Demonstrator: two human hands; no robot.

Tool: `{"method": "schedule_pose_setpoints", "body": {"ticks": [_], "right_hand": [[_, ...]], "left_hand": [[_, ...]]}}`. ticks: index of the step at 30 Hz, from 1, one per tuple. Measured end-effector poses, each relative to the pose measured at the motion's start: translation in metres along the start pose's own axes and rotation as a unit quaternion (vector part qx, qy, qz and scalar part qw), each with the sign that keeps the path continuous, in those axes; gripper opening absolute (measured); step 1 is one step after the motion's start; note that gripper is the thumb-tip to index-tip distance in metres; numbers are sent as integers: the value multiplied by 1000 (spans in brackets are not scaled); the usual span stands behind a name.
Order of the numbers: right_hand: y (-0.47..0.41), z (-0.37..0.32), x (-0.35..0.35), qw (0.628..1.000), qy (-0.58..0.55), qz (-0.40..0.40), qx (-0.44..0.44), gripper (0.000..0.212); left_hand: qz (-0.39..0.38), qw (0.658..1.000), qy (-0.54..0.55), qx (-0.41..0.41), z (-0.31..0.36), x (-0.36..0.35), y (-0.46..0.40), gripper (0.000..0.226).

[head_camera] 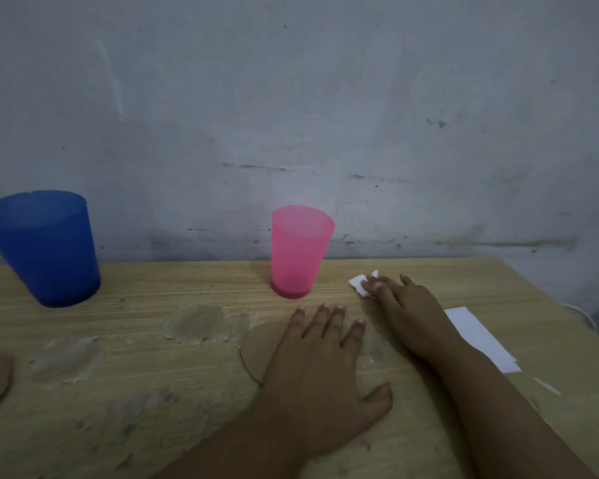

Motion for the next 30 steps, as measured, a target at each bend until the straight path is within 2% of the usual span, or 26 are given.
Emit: {"method": "schedule_pose_setpoints", "body": {"ticks": [4, 7, 9, 15, 17, 20, 24, 26, 30], "right_hand": [[-1, -10, -10, 998, -28, -20, 49, 39], [4, 2, -6, 1000, -2, 7, 25, 50], [2, 8, -6, 999, 37, 6, -1, 46], [-1, -12, -10, 997, 18, -12, 71, 44], [4, -3, -6, 998, 34, 9, 50, 51], [-2, 3, -6, 998, 56, -4, 3, 43], [-10, -19, -10, 997, 30, -55, 42, 47], [-7, -17, -5, 998, -4, -39, 44, 53], [-4, 3, 1, 999, -23, -12, -27, 39]], "left_hand": [[-3, 1000, 7, 1, -1, -1, -1, 87], [-7, 1000, 4, 1, -1, -1, -1, 88], [-10, 1000, 0, 3, -1, -1, -1, 88], [-2, 1000, 12, 4, -1, -2, -1, 89], [-3, 1000, 11, 5, -1, -1, -1, 90], [-7, 1000, 9, 5, -2, -2, -1, 90], [-5, 1000, 11, 1, -3, -3, -1, 87], [0, 1000, 10, 0, -2, -2, -1, 86], [-5, 1000, 0, -1, -1, -2, -1, 86]]}}
Point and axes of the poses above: each hand's wrist, its own y-axis away from the middle knuckle, its own x-axis out of the back of the hand, z = x × y, the point moved 4 cm from there along -y, towards the middle knuckle, and after that the axes turned 15 degrees about y, right-handed, at the moved point
